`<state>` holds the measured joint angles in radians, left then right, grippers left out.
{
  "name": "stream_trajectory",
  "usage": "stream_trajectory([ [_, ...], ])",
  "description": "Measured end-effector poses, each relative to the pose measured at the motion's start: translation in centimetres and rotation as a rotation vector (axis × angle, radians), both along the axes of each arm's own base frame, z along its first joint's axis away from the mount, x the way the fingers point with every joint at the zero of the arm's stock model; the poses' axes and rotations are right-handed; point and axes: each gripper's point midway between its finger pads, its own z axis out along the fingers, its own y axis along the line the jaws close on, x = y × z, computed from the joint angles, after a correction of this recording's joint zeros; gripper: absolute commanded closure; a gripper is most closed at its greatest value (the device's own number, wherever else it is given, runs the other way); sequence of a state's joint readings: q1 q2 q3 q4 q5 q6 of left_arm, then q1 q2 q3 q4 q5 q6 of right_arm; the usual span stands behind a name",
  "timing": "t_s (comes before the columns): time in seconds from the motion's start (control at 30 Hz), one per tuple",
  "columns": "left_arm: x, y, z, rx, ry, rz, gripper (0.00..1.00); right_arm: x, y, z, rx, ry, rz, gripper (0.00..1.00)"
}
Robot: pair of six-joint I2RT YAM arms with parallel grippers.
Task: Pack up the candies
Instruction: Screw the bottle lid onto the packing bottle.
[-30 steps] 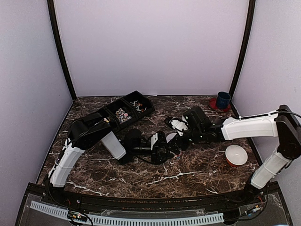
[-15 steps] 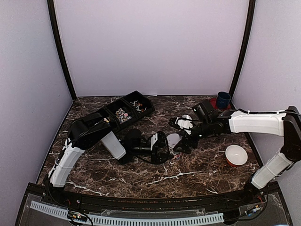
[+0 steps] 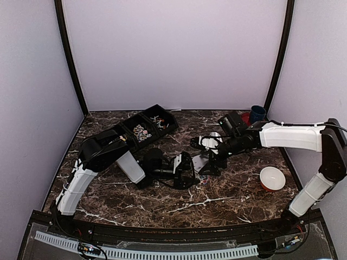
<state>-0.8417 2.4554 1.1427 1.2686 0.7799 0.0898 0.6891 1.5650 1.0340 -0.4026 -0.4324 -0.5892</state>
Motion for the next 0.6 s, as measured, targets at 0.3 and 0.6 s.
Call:
stream_trajectory([
  [0.3, 0.0, 0.0, 0.0, 0.0, 0.0, -0.003, 0.26, 0.3, 0.7, -0.7, -0.005, 0.035, 0.04, 0.01],
  [0.6, -0.1, 0.0, 0.0, 0.0, 0.001, -0.01, 0.26, 0.4, 0.4, -1.0, -0.009, 0.057, 0.038, 0.08],
])
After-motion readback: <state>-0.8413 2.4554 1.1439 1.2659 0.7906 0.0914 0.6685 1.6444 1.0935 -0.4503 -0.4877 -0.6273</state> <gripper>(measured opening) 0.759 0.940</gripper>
